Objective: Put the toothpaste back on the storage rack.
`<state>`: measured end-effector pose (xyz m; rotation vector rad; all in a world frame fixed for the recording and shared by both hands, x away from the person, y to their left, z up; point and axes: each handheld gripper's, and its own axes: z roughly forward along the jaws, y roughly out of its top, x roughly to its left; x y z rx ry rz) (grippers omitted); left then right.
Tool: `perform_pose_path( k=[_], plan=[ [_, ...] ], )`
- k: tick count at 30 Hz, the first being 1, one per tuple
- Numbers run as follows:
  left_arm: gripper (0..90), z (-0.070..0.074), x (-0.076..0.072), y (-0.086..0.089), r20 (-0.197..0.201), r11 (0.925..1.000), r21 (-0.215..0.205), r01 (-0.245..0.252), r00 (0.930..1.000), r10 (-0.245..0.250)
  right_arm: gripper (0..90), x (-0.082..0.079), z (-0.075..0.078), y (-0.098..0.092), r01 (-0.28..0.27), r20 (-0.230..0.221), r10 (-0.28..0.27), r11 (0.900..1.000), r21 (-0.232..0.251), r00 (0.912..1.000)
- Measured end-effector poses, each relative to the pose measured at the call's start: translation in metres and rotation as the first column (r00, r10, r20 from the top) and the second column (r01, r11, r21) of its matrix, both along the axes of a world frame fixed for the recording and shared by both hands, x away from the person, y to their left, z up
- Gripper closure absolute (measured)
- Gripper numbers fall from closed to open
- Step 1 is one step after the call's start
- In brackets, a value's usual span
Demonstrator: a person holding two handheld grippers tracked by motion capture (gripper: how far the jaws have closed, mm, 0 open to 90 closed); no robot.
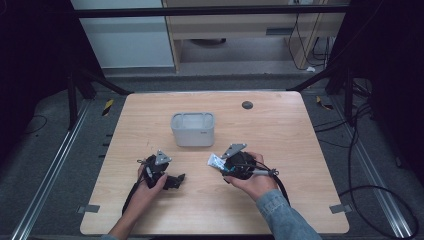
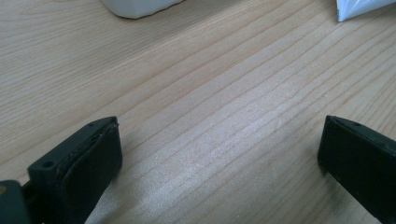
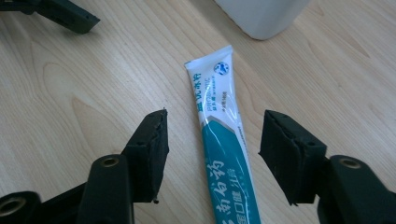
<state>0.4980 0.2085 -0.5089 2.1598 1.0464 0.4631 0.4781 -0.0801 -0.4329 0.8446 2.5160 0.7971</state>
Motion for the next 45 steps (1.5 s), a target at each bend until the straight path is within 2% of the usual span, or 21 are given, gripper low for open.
perform_pose_path(
  k=[2,6,15,26,33,39,45],
  plan=[
    [0.0,0.0,0.0,0.0,0.0,1.0,0.0,0.003,1.0,-0.003,47.5,0.001,-0.002,0.004,-0.017,-0.013,0.017,1.0,-0.004,0.9998],
    [0.0,0.0,0.0,0.0,-0.002,1.0,-0.002,0.004,1.0,-0.004,52.8,0.005,-0.007,0.014,-0.039,-0.016,0.038,0.998,-0.045,0.9991],
    [0.0,0.0,0.001,0.0,-0.002,1.0,-0.002,0.007,1.0,-0.007,58.1,0.009,-0.011,0.019,-0.049,-0.032,0.048,0.997,-0.058,0.9983],
    [0.0,0.0,0.002,0.0,0.0,0.9999,0.001,0.011,0.9999,-0.011,55.6,0.012,-0.011,0.023,-0.056,-0.045,0.053,0.997,-0.058,0.9975],
    [0.0,0.0,0.002,0.0,0.0,0.9999,0.001,0.011,0.9999,-0.011,51.4,0.02,-0.021,0.024,-0.049,-0.051,0.043,0.993,-0.106,0.9977],
    [0.0,0.0,0.002,0.0,0.0,0.9999,0.001,0.012,0.9999,-0.012,56.7,0.026,-0.028,0.027,-0.028,-0.049,0.022,0.991,-0.131,0.9985],
    [0.0,0.0,0.002,0.0,0.0,0.9999,0.001,0.013,0.9999,-0.013,55.3,0.03,-0.03,0.03,-0.03,-0.056,0.022,0.989,-0.142,0.9982]
  ],
)
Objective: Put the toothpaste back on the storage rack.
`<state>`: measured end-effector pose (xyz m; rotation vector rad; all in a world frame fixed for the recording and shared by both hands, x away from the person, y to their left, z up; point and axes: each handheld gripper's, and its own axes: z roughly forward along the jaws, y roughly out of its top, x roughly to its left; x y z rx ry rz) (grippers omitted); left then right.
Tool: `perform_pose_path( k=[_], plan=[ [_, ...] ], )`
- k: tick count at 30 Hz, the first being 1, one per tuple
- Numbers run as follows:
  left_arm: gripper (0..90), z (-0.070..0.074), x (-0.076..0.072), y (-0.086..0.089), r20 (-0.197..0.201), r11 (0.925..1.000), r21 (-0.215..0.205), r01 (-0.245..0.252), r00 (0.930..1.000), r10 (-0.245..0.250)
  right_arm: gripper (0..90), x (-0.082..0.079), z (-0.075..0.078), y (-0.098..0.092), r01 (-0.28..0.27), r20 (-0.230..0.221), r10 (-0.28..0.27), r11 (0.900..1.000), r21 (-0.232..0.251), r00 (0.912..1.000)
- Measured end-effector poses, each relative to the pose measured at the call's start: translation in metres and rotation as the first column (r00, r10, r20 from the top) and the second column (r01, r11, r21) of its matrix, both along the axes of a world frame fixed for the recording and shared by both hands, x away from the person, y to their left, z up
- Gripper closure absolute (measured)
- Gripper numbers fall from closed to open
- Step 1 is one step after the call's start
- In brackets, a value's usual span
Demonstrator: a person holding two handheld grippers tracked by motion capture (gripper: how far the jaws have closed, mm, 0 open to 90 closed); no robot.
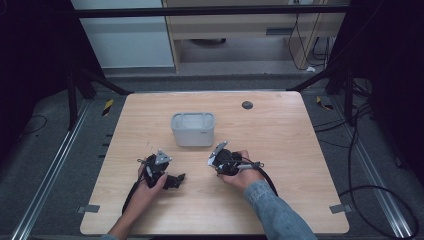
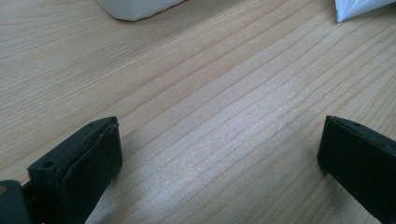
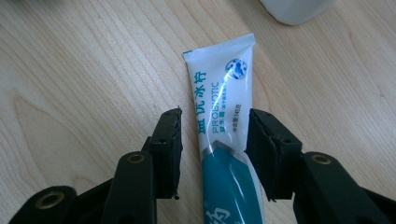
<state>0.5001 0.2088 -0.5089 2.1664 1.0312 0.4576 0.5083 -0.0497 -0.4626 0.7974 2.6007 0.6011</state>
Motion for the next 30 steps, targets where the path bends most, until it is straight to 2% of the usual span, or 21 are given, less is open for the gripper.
perform_pose_path(
  k=[15,23,30],
  plan=[
    [0.0,0.0,0.0,0.0,0.0,1.0,0.0,0.001,1.0,-0.001,59.3,0.005,-0.008,0.003,-0.005,0.003,0.005,0.998,-0.059,1.0],
    [0.0,0.0,0.0,0.0,0.0,1.0,0.0,0.002,1.0,-0.002,64.8,0.008,-0.008,0.001,-0.008,0.003,0.009,0.998,-0.068,1.0],
    [0.0,0.0,0.0,0.0,0.0,1.0,0.0,0.003,1.0,-0.003,66.9,0.012,-0.008,-0.001,-0.001,-0.019,0.0,0.998,-0.055,0.9998]
  ],
)
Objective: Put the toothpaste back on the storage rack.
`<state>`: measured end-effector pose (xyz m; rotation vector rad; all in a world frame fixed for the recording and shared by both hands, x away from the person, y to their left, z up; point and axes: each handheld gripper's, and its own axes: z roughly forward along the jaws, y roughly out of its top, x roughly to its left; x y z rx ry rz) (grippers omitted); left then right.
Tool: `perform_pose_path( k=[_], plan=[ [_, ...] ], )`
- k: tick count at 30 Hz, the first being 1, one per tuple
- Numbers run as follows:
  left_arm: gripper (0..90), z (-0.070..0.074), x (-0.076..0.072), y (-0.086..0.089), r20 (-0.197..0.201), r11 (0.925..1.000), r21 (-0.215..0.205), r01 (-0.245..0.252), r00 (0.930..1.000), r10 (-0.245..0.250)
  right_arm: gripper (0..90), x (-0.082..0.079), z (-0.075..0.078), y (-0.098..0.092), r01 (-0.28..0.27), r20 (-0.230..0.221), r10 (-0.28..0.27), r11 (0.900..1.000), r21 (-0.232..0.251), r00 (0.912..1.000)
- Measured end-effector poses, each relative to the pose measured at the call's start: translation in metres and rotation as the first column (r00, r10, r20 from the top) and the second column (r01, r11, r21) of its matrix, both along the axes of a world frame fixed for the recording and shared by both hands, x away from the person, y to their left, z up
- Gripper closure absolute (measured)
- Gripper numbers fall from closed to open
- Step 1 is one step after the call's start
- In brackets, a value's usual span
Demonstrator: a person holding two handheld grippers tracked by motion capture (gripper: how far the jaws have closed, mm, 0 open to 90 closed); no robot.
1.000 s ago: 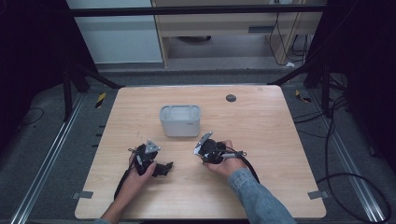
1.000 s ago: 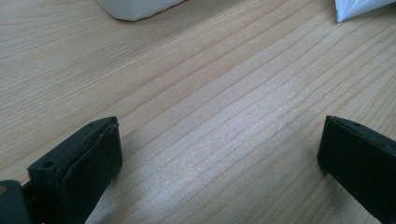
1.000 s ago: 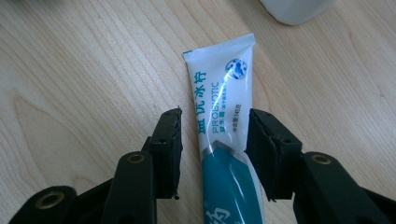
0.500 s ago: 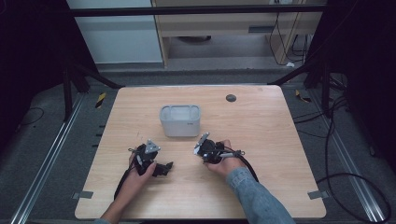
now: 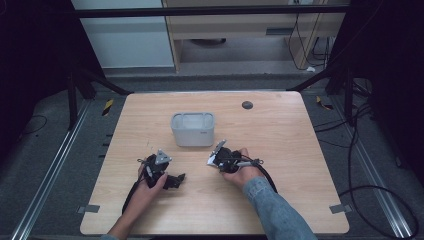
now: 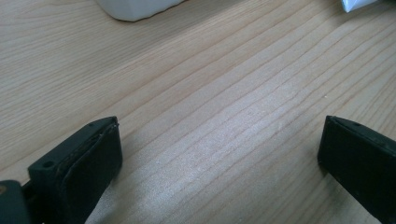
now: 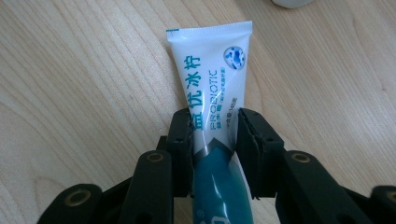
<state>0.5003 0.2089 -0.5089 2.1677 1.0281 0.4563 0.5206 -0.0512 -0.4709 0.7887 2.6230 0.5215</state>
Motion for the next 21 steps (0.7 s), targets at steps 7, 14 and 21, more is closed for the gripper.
perform_pose_path(
  k=[7,14,21],
  plan=[
    [0.0,0.0,0.0,0.0,0.0,1.0,0.0,0.0,1.0,0.0,67.5,0.0054,0.0009,-0.003,0.012,-0.028,-0.011,1.0,0.027,0.9996],
    [0.0,0.0,0.0001,0.0001,0.0,1.0,0.0,0.002,1.0,-0.002,68.2,0.0092,0.0007,-0.0046,0.032,-0.046,-0.03,0.998,0.05,0.9985],
    [0.0,0.0,0.0001,0.0001,0.0,1.0,0.0,0.002,1.0,-0.002,68.1,0.0095,-0.0006,-0.0032,0.045,-0.039,-0.043,0.998,0.043,0.9983]
  ],
)
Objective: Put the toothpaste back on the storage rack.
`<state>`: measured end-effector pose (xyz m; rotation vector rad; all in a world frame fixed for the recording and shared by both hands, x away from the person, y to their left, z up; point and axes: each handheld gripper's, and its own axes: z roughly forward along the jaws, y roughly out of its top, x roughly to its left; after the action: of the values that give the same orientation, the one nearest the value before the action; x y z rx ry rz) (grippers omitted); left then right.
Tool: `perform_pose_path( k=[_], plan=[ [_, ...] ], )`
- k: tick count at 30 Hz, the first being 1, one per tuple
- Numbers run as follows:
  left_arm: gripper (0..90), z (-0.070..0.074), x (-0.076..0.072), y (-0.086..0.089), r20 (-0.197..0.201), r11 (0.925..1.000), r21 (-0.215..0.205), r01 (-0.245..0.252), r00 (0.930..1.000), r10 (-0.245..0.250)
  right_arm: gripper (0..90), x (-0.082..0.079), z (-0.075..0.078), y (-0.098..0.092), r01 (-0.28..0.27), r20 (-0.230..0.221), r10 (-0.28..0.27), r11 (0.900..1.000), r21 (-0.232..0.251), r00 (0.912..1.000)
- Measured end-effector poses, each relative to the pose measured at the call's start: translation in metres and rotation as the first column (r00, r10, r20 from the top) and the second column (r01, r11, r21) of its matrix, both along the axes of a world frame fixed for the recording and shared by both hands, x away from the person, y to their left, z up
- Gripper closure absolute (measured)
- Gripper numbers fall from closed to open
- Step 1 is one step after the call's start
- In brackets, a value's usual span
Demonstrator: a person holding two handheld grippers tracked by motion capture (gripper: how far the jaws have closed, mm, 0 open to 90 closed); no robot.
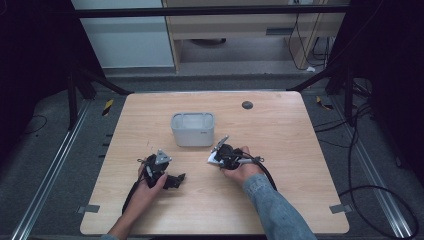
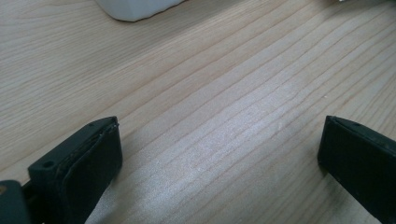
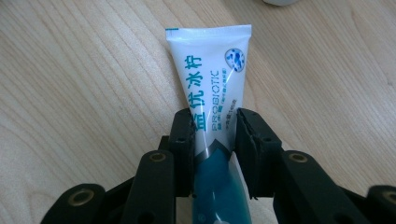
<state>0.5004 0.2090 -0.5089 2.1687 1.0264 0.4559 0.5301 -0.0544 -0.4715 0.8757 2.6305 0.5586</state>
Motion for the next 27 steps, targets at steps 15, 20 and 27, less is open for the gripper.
perform_pose_path(
  k=[15,20,27],
  plan=[
    [0.0,0.0,0.0,0.0,0.0,1.0,0.0,0.0,1.0,0.0,70.7,0.0029,-0.002,-0.0003,0.022,0.003,-0.022,1.0,-0.009,0.9998],
    [0.0,0.0,0.0,0.0,0.0,1.0,0.0,0.0,1.0,0.0,71.9,0.0043,-0.0023,-0.0011,0.028,-0.003,-0.028,1.0,-0.008,0.9996],
    [0.0,0.0,0.0,0.0,0.0,1.0,0.0,0.0,1.0,0.0,73.7,0.0067,-0.002,-0.0047,0.03,-0.017,-0.03,0.999,0.016,0.9994]
  ],
)
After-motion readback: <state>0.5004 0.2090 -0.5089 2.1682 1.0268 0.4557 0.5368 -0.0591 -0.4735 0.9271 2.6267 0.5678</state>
